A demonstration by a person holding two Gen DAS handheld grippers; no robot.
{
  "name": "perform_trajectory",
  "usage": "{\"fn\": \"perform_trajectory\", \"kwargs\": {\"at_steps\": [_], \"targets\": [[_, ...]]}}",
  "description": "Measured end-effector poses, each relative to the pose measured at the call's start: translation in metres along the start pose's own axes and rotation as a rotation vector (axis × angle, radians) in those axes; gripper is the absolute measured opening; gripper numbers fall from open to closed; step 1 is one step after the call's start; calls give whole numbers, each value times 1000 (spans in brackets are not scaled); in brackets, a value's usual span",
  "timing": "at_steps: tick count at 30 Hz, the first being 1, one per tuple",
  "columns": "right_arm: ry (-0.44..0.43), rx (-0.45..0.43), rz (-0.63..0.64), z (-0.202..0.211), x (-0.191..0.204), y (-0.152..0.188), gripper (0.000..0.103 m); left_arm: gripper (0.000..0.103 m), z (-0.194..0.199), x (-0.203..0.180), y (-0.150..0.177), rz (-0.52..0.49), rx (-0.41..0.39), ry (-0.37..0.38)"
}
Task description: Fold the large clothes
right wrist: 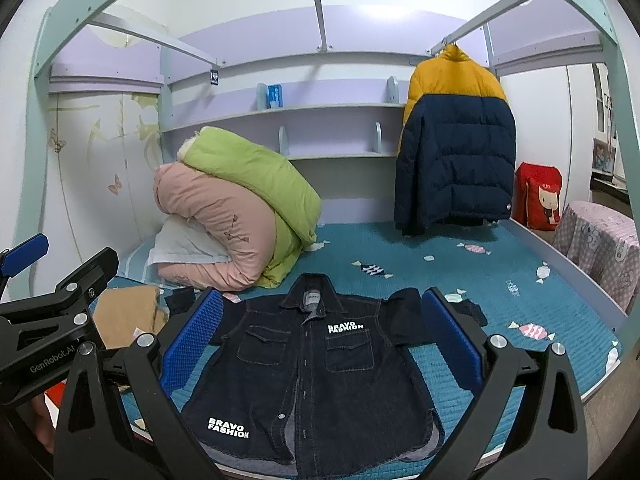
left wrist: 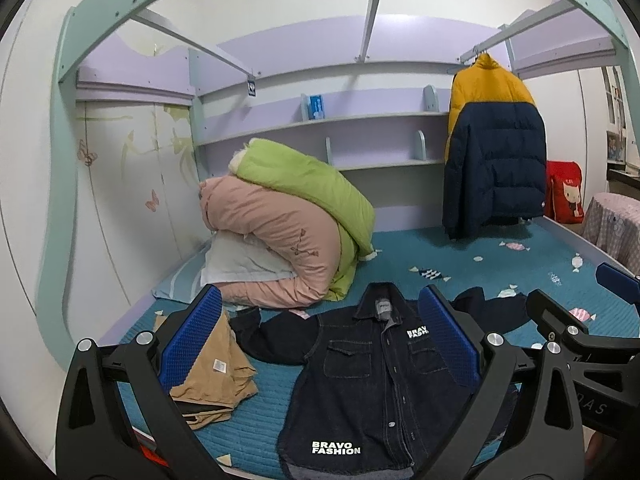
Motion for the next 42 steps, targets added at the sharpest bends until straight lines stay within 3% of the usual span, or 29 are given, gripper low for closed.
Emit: {"fn": "perform_trajectory", "kwargs": {"at_steps": [6,13,21,25,30,33,35,37,42], "targets": [[10,103,-11,-57,-6,15,96,98,-61,-7,12,-9,113,17],[16,278,-11,-154,5,52,96,98,-166,-7,57,-2,307,31],[4,449,5,-280,32,96,96,98,-309,32,110,143,536,151],[-17,494,4,-334,43,107,96,98,-383,56,120,170,622,118],[-29,511,15,-385,53,111,96,98,-471,102,109,237,611,76],[-35,517,29,-413,60,111,96,98,-526,132,110,263,647,-23],[-40,524,33,-429,64,114,96,98,-552,146,111,272,655,-46],[-46,534,35,-440,67,116,96,98,-576,164,112,266,665,-124],[-59,558,35,-462,69,125,96,98,-621,202,120,330,704,-186]]}}
Point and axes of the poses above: each gripper's, at about its wrist camera, not at the fingertips, and z roughly against the way its jaws point, x to its left, y to its underside, the point moved 1 cm from there along -z, roughly the way its jaws point, and after that the axes turned 6 degrees about x, right-handed, at the moved point
